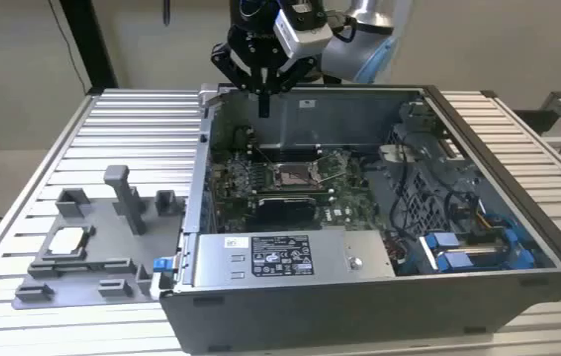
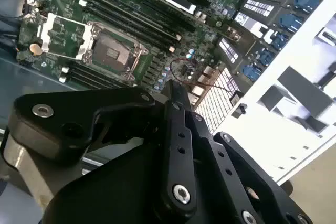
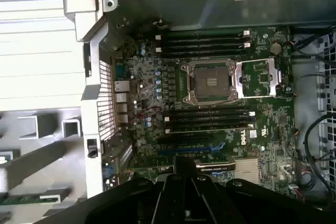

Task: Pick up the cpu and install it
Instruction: 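Reach for the cpu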

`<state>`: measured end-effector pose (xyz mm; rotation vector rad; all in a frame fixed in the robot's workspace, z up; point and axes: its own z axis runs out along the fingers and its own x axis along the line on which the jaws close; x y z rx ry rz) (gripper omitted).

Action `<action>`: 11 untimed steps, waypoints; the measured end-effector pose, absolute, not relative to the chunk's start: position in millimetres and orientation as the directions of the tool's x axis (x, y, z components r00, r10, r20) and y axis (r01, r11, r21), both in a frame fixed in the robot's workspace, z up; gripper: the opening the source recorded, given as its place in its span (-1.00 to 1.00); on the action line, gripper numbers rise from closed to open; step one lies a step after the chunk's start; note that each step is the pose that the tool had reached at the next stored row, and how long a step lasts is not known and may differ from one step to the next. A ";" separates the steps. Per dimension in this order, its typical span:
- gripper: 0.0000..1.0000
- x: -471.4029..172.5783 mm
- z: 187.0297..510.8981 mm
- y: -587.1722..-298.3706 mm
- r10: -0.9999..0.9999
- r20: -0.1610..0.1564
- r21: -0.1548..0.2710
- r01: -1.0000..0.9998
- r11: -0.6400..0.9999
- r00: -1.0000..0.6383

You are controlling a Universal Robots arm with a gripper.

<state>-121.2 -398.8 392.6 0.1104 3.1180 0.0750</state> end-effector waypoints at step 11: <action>-1.00 -121.3 392.6 -398.8 0.071 -0.019 0.050 0.070 0.996 -0.997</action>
